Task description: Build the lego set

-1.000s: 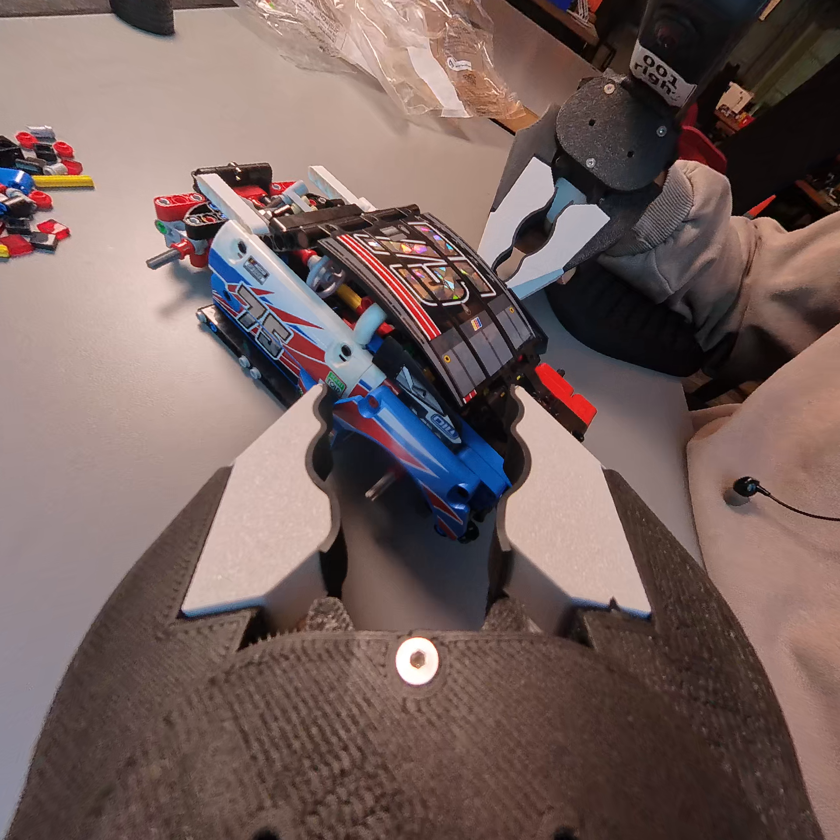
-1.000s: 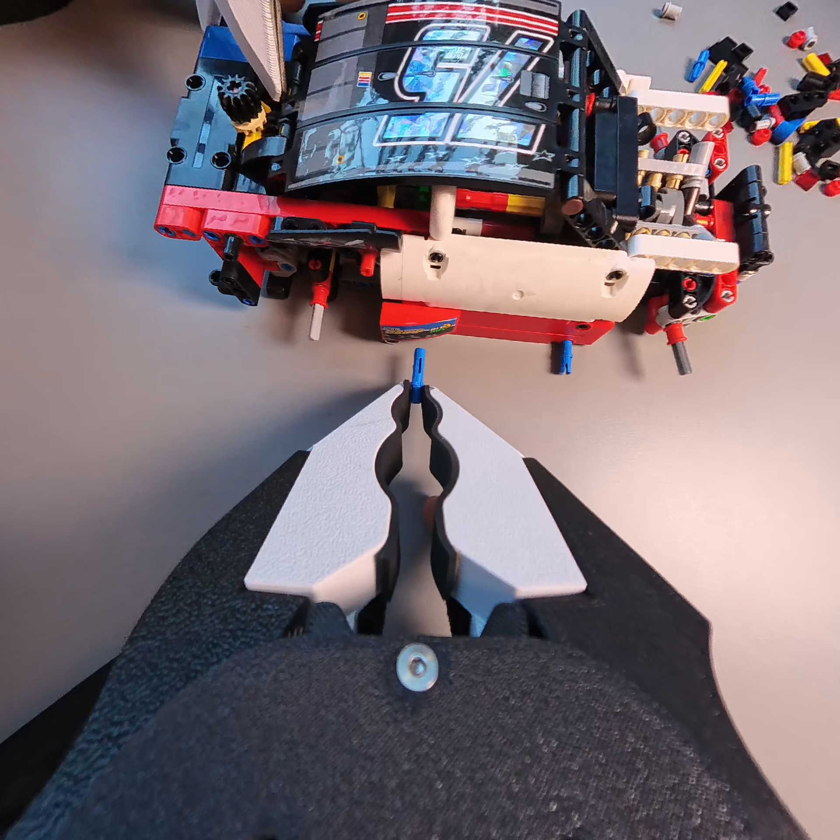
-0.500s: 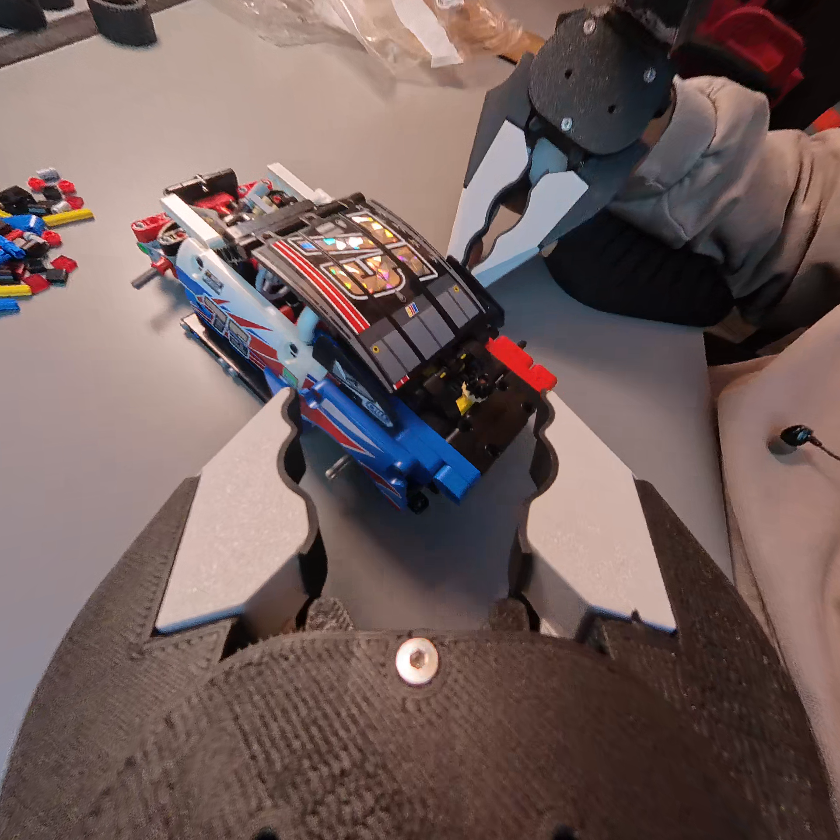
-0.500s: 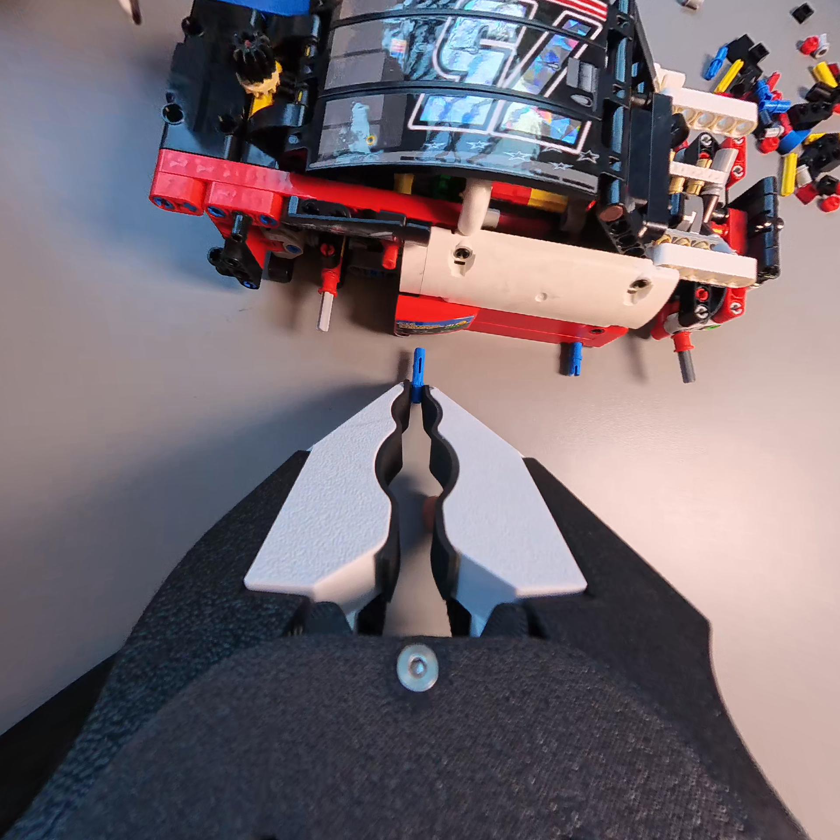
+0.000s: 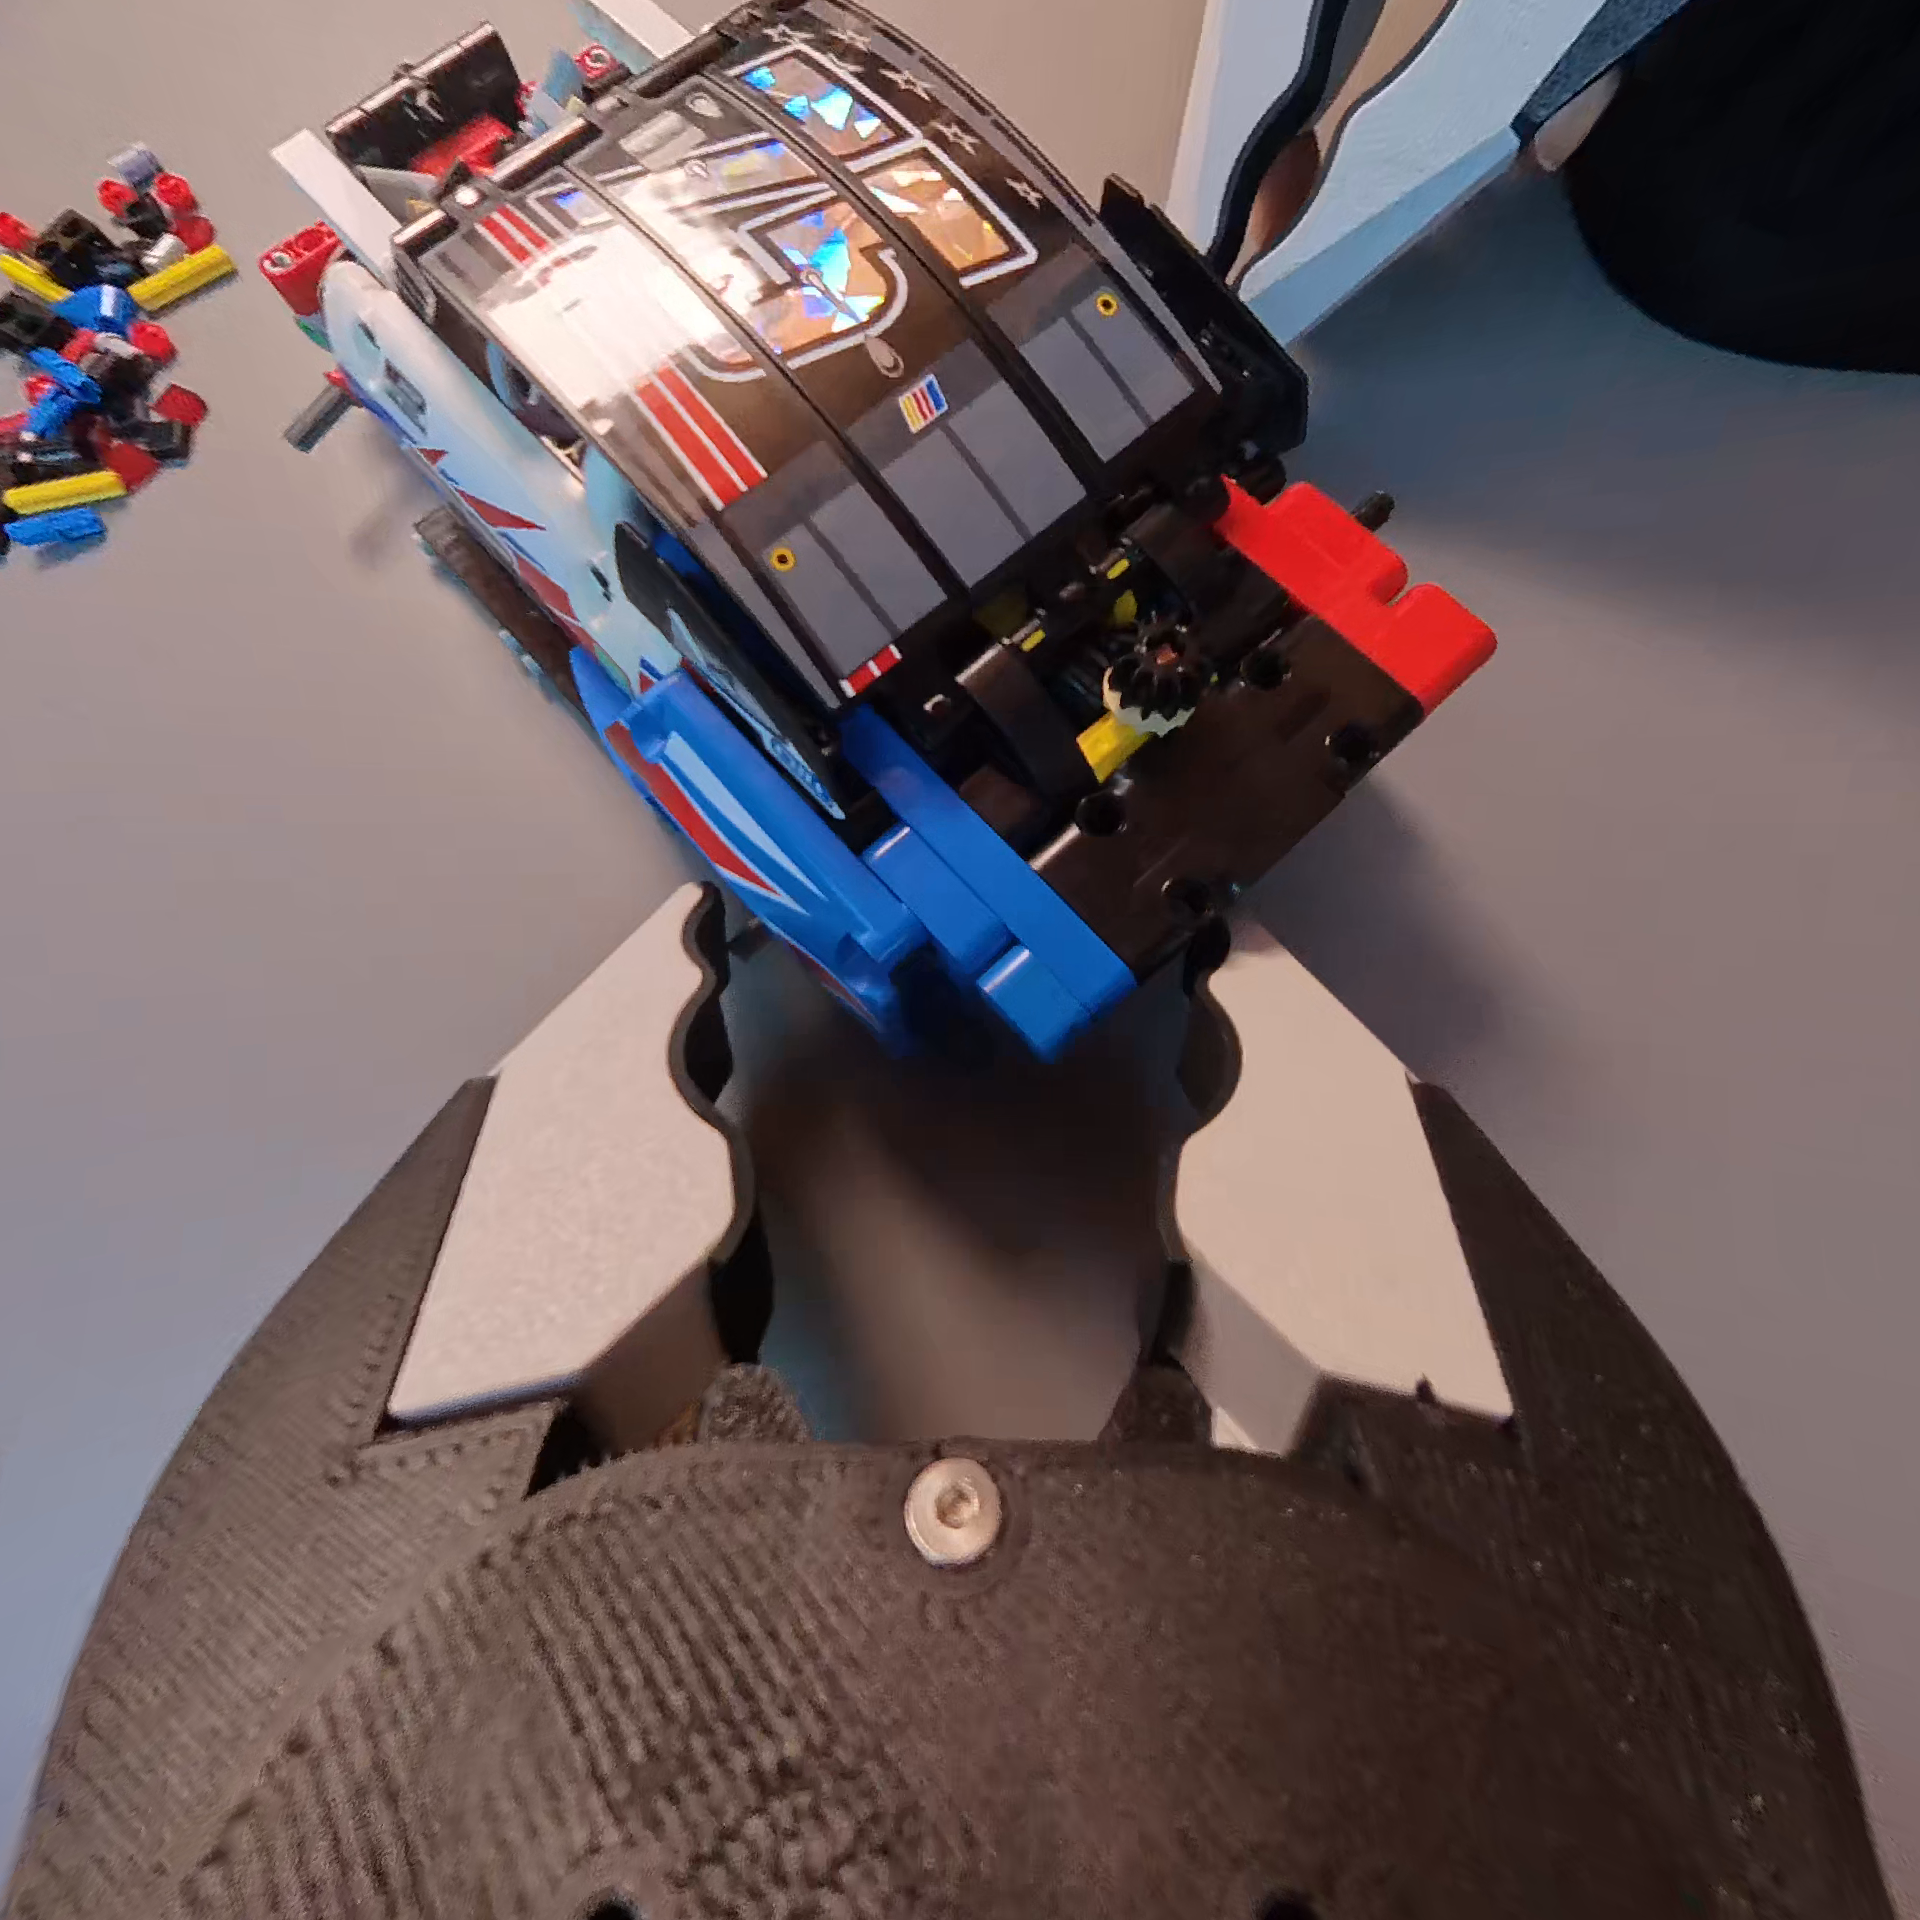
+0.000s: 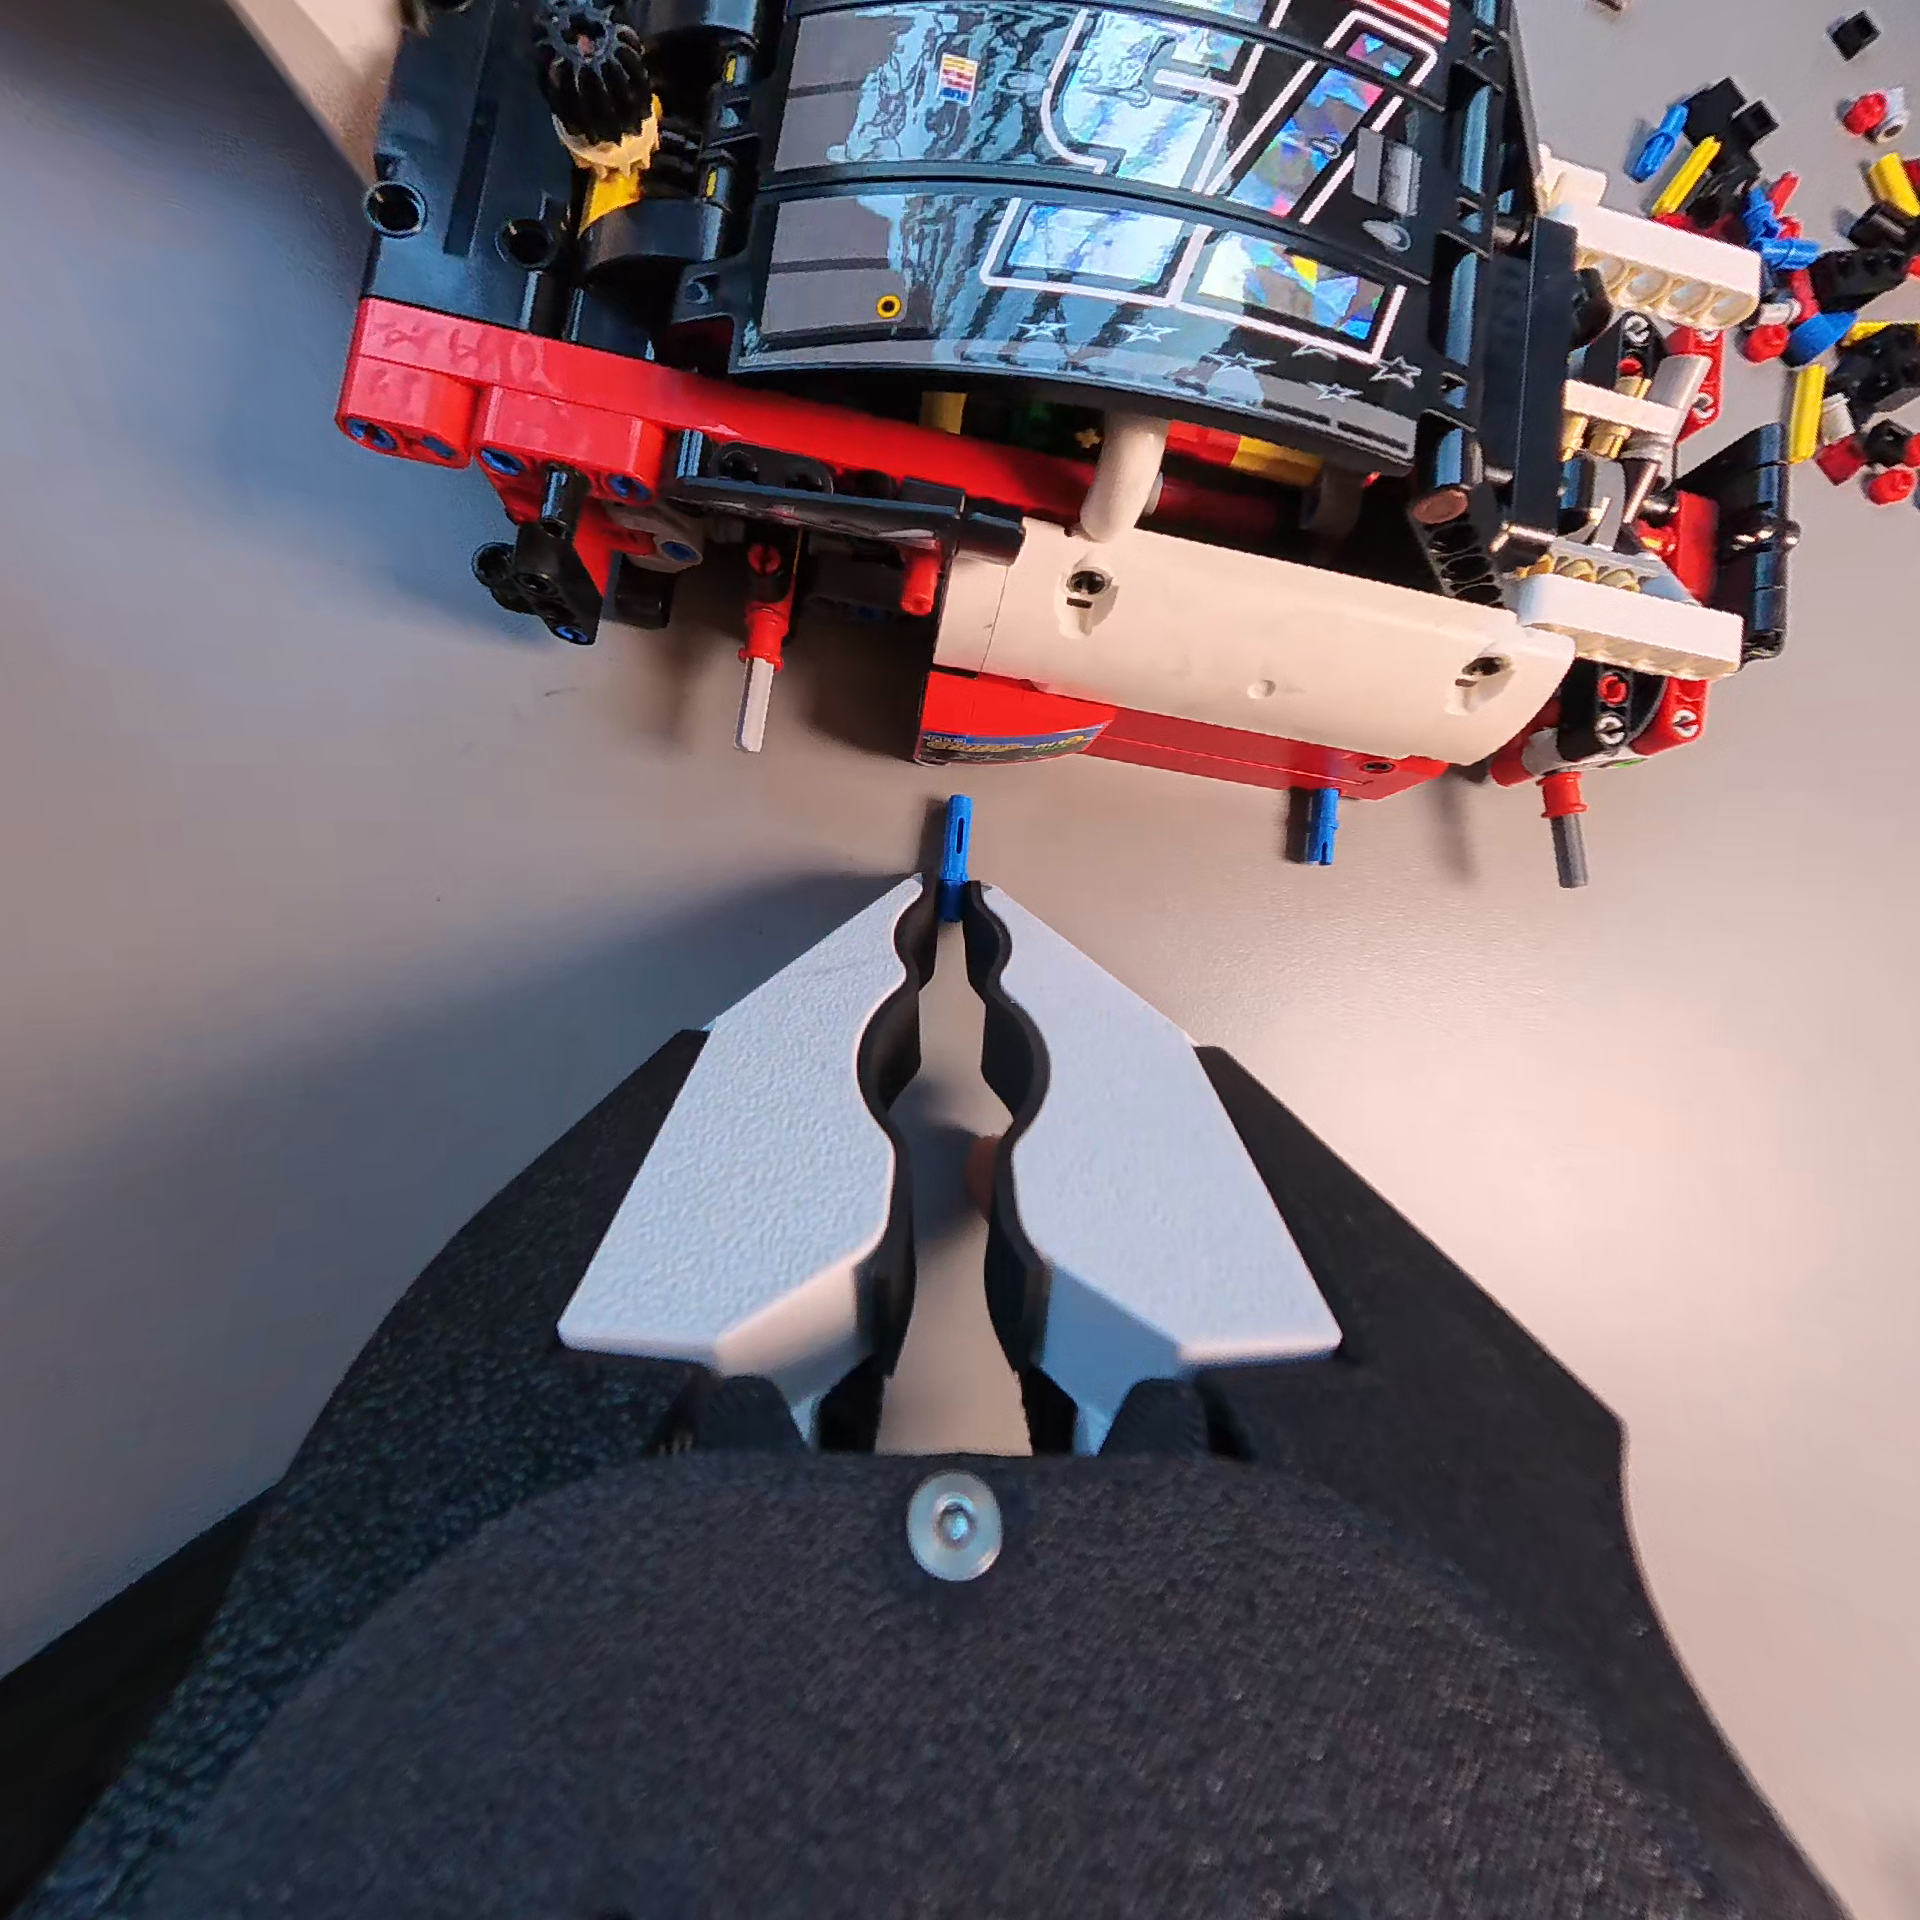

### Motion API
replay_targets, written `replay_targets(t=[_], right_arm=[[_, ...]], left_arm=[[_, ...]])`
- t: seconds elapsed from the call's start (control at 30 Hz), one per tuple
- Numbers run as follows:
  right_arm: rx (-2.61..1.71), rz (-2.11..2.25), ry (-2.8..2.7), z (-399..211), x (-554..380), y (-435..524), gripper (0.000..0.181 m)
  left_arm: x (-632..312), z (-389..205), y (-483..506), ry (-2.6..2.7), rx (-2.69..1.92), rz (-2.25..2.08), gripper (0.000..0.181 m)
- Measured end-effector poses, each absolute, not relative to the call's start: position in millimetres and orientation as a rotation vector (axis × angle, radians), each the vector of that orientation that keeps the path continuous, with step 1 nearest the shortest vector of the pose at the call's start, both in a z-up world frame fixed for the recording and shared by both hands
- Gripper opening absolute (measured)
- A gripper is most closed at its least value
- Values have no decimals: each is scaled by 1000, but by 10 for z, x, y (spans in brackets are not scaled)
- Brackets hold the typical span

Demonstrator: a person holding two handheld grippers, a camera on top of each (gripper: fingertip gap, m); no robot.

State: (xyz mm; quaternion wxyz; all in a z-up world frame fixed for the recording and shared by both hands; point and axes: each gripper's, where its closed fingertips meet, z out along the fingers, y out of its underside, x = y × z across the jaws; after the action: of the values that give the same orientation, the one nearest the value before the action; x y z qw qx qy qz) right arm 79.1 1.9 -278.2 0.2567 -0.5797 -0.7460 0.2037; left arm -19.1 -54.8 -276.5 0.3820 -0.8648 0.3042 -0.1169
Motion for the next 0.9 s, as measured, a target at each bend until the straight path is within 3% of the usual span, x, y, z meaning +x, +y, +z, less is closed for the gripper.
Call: replay_targets(t=[0.17,0.67,0.9], right_arm=[[-1571,536,-2006,-2780,803,75,1],[-1581,818,-1893,-2506,782,72,1],[-1515,879,-1797,-2348,669,67,2]], left_arm=[[-205,-2732,-531,732,-2175,-284,75],[-228,-2320,-552,522,-2003,-922,66],[-258,-2267,-544,487,-1950,-1000,63]])
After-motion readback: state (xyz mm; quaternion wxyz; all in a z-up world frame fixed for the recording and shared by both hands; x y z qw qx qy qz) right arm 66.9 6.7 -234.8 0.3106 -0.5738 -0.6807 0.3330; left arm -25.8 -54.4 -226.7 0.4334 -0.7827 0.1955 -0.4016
